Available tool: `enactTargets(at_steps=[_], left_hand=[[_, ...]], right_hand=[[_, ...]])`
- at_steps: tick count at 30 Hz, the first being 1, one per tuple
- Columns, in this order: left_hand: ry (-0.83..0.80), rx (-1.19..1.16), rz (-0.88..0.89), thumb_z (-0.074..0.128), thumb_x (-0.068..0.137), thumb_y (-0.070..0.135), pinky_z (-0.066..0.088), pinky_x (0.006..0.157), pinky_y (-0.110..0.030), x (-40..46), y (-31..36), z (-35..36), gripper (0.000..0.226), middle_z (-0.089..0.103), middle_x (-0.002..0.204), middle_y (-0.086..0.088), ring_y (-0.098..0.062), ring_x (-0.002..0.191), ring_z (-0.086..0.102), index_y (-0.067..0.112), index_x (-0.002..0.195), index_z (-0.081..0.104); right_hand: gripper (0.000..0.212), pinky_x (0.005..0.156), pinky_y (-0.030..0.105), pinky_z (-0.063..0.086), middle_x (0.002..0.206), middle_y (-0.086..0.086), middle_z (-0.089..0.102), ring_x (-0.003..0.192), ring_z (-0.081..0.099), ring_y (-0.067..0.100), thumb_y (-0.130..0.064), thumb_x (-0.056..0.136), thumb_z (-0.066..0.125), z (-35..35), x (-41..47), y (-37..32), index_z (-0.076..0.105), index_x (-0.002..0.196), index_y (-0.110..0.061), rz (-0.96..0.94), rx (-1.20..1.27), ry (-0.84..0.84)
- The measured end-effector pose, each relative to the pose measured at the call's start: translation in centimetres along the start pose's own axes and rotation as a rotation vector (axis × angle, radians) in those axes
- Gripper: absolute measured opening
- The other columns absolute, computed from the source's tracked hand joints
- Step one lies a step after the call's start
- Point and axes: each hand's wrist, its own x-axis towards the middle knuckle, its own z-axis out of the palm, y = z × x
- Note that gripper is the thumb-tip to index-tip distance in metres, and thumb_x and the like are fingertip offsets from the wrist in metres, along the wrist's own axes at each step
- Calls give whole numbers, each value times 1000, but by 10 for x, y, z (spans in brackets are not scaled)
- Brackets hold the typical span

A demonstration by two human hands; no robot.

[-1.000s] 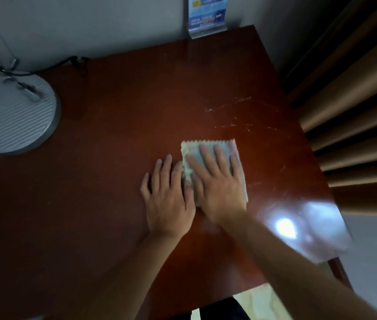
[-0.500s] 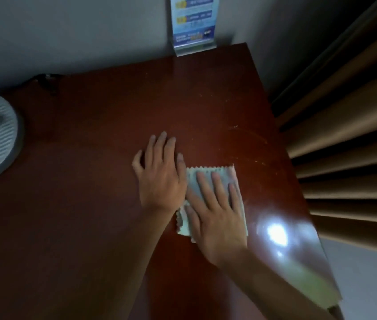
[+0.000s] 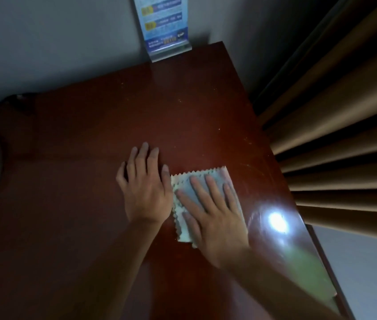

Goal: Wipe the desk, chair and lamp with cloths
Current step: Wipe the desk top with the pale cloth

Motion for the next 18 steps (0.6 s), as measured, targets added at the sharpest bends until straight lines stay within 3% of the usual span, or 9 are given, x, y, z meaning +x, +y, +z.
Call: enactTargets(at_steps=[2,5,7,10,14,18], left_hand=[[-4,4,-6,38,101,34,26,113,-49,0,0,1,42,48,148,-8,-27,142,36,14,137,48],[2,6,-9,38,102,35,25,114,-50,0,-1,3,41,47,148,-8,-26,143,35,15,138,46],[9,-1,0,38,102,35,25,115,-49,-1,-3,5,41,47,149,-8,-26,143,35,15,138,45],[13,0,0,39,102,34,26,115,-49,-2,-3,6,41,46,149,-8,-27,143,35,15,138,46],[-8,-16,-6,37,102,34,25,115,-48,0,-3,3,42,46,149,-8,-27,143,34,16,138,46],[-16,-32,-12,37,103,34,25,115,-49,0,-1,2,41,46,149,-9,-27,143,34,15,138,47]], right_hand=[[51,121,56,14,162,6,27,152,18,32,-40,106,22,-10,34,44,24,156,-33,-6,-82,31],[52,121,55,14,166,5,17,153,12,32,-43,106,22,-35,101,113,18,158,-34,290,-10,65],[53,121,54,16,166,5,12,152,11,33,-45,106,17,-40,108,114,17,158,-34,392,35,77],[52,121,57,13,163,12,23,151,16,37,-38,105,26,-16,39,55,28,156,-27,240,-66,112],[52,120,54,18,165,4,21,152,16,32,-40,104,31,7,-72,-12,29,155,-33,102,-10,35],[50,120,54,19,161,5,31,151,22,32,-40,104,28,-13,-6,14,35,153,-34,72,-24,21]])
